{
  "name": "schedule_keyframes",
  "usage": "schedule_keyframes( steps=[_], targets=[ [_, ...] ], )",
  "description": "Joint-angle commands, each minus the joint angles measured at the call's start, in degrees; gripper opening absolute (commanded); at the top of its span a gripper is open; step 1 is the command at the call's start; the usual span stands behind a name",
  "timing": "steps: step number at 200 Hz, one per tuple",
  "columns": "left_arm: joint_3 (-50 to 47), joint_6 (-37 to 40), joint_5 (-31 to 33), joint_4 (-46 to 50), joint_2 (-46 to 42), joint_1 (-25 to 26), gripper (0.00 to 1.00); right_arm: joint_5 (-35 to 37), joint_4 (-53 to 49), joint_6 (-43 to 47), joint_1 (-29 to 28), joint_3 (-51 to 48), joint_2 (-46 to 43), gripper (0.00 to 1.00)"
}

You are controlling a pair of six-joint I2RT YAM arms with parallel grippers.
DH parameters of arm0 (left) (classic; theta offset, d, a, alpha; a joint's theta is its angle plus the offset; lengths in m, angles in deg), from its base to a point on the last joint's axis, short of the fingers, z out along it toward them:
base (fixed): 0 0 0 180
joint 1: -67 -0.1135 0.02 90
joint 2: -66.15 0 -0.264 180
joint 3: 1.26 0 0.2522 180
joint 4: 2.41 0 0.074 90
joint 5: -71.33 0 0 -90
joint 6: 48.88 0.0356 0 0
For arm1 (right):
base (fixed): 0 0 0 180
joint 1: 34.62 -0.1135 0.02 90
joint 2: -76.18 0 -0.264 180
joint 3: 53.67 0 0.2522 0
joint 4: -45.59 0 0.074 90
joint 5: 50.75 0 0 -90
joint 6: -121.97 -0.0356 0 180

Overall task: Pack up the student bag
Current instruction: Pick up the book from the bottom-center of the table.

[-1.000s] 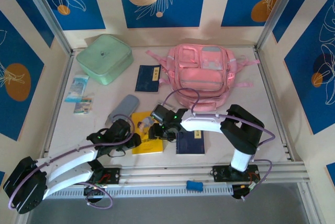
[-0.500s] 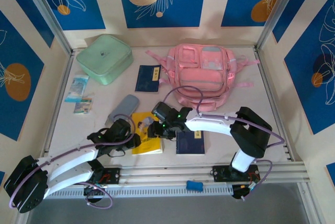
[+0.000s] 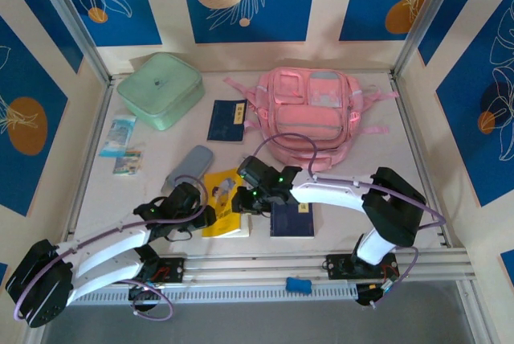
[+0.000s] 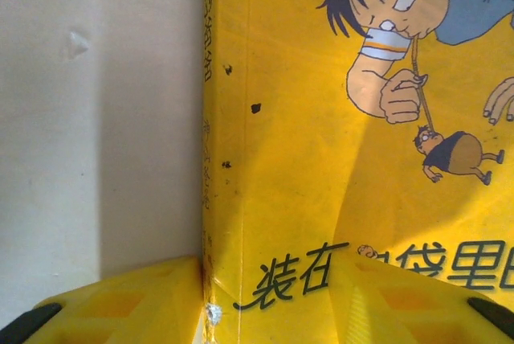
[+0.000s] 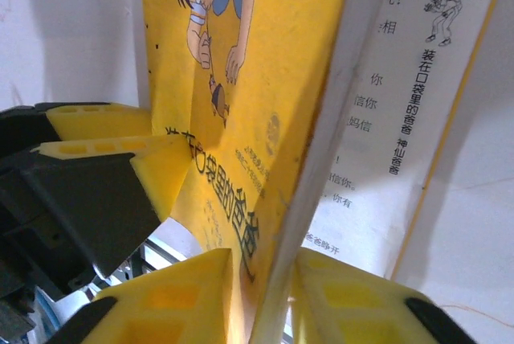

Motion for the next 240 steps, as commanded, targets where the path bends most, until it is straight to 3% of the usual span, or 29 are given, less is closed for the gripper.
schedule_keyframes(
  steps=[1,34,73,120,178,240],
  targets=[
    [-2.38,-0.02,-3.24,-4.34,0.04,0.01,0.47,-2.98,3.71,-0.43,0.25,-1.44,-1.67,0.20],
    [-0.82,0.11,-3.27,-2.92,-1.89,-0.11,0.51,-3.96,6.04,-0.75,0.92,-3.39,-3.32,0.10],
    [3.68,1.57,-1.20,4.43,-8.44,-0.61,0.62,-5.75,7.09,2.04,4.03,-7.51,-11.73,0.00],
    [10.42,1.76,-5.23,7.60,-16.81,-5.06,0.80,-14.04,3.24,9.51,11.15,-8.70,-23.82,0.00],
    [15.37,-3.11,-13.35,-6.71,-12.58,-6.34,0.88,-28.72,5.92,12.53,22.34,-7.91,-35.00,0.00],
    [19.00,-5.57,-20.16,-23.42,-2.58,-6.12,0.77,-41.98,14.72,10.56,31.44,-6.56,-34.58,0.00]
  ],
)
